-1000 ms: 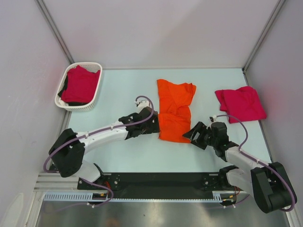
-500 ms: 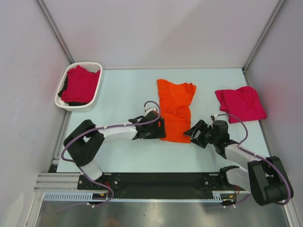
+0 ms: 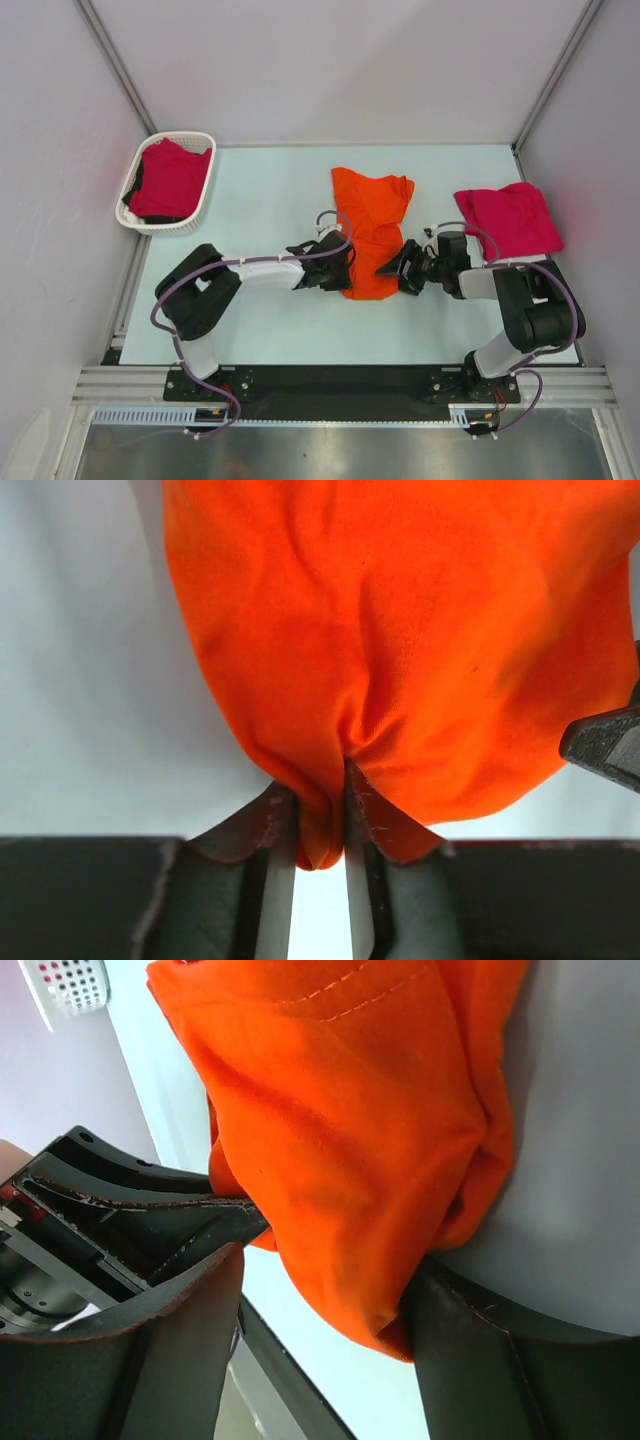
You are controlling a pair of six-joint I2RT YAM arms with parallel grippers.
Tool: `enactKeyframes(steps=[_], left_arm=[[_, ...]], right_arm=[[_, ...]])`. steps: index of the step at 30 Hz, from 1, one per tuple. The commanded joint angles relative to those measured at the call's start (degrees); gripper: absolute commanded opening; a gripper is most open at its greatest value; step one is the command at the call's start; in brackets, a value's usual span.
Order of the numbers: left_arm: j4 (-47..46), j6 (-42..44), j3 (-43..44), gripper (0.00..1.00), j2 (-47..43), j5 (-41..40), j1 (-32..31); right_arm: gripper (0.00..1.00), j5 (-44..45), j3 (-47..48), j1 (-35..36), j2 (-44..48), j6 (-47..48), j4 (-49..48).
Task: Fold and stack the t-shirts
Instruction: Grab one side of the 2/3 rectangular tshirt with both arms
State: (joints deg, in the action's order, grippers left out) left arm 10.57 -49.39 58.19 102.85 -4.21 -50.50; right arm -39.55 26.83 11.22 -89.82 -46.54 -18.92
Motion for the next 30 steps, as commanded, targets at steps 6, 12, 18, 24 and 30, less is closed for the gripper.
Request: enactKeyframes(steps=[6, 12, 18, 24, 30], left_arm=[[8.15, 0.17, 2.18, 0.20, 1.65, -0.45, -0.48], [9.56, 0.78, 3.42, 0.20, 2.00, -1.42, -0.48], [9.30, 0.87, 3.94, 0.20, 2.97, -1.24, -0.48], [9.12, 1.05, 4.38, 0.19, 3.50, -0.80, -0.48], [10.52, 1.22, 4.56, 0.00, 2.27, -1.59, -0.48]], right_arm=[[0.69, 6.68, 1.38, -0.06, -2.91, 11.38, 23.12], [0.70, 10.89, 3.32, -0.15, 1.40, 15.34, 33.40], [0.70, 12.83, -0.10, -0.24, 4.92, 15.96, 34.04], [0.45, 10.11, -1.08, -0.15, 0.63, 15.08, 27.10], [0.02, 8.09, -0.38, -0.15, -0.62, 16.13, 26.82]])
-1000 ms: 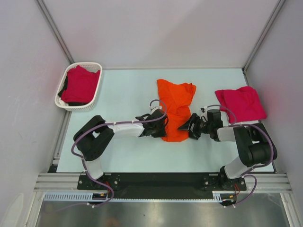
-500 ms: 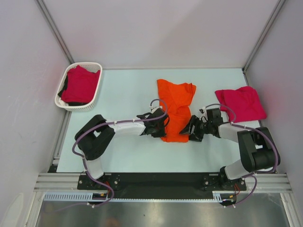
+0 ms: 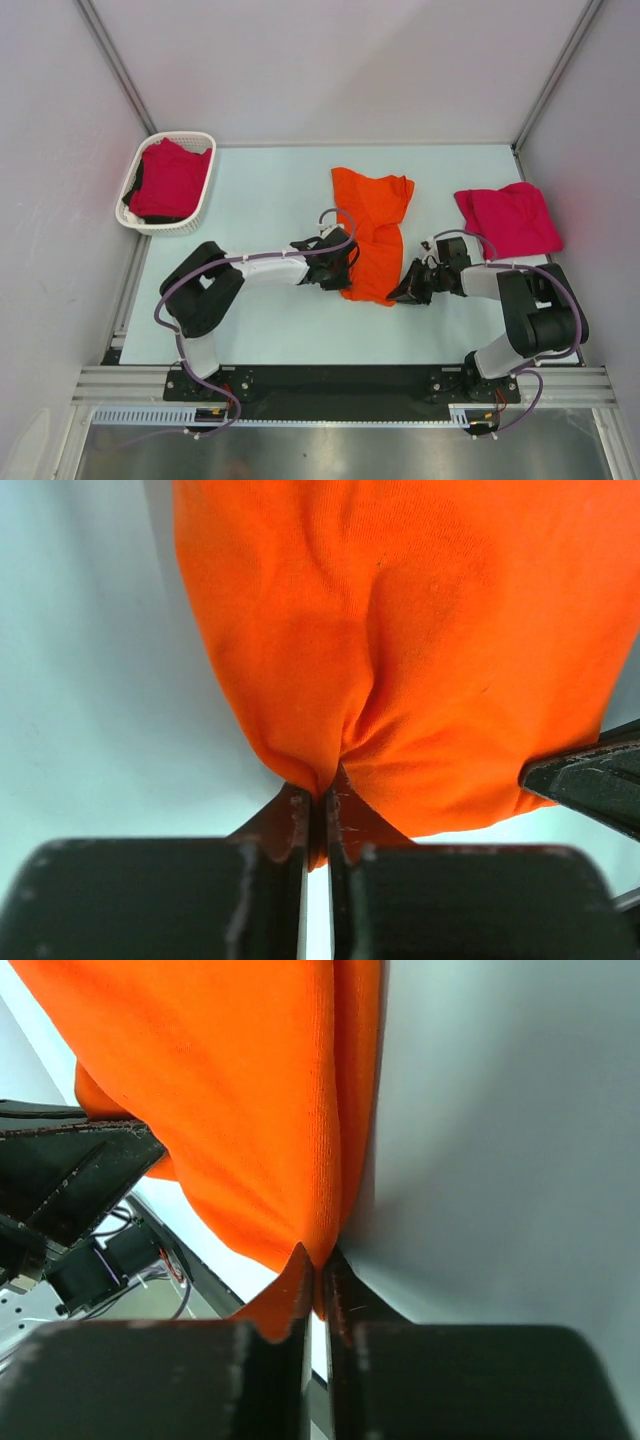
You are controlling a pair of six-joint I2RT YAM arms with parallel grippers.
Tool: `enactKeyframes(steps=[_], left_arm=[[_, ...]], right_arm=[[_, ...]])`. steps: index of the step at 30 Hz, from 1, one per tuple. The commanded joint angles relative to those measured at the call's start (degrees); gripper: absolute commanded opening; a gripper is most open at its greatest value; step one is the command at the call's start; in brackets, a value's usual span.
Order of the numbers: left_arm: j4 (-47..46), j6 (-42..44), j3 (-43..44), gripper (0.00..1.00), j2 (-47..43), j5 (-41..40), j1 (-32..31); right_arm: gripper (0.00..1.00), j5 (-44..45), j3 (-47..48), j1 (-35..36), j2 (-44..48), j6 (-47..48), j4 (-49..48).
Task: Fold and stack the t-shirts
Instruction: Grab one side of the 2/3 rectangular tshirt with both arms
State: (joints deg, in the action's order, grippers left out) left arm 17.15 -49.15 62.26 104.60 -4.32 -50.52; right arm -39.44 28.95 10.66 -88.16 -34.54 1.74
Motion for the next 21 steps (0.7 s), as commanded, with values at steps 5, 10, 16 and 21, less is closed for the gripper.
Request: enactKeyframes(steps=[5, 10, 16, 21], left_arm=[[5.43, 1.68, 0.32, 0.00, -2.98, -3.15, -0.45], [9.39, 3.96, 3.12, 0.00, -5.81, -8.33, -0.45], [10.28, 7.04, 7.17, 0.00, -5.81, -12.20, -0.45], [10.89, 8.80, 12.26, 0.00, -2.56, -12.65, 0.07]], right_arm=[[0.00, 9.64, -0.65, 0.33, 3.42, 6.07, 12.05], [0.00, 11.93, 3.21, 0.42, 13.95, 7.47, 17.60], [0.00, 16.41, 4.89, 0.24, 19.87, 8.97, 13.65], [0.00, 17.64, 6.03, 0.24, 16.63, 8.44, 5.57]])
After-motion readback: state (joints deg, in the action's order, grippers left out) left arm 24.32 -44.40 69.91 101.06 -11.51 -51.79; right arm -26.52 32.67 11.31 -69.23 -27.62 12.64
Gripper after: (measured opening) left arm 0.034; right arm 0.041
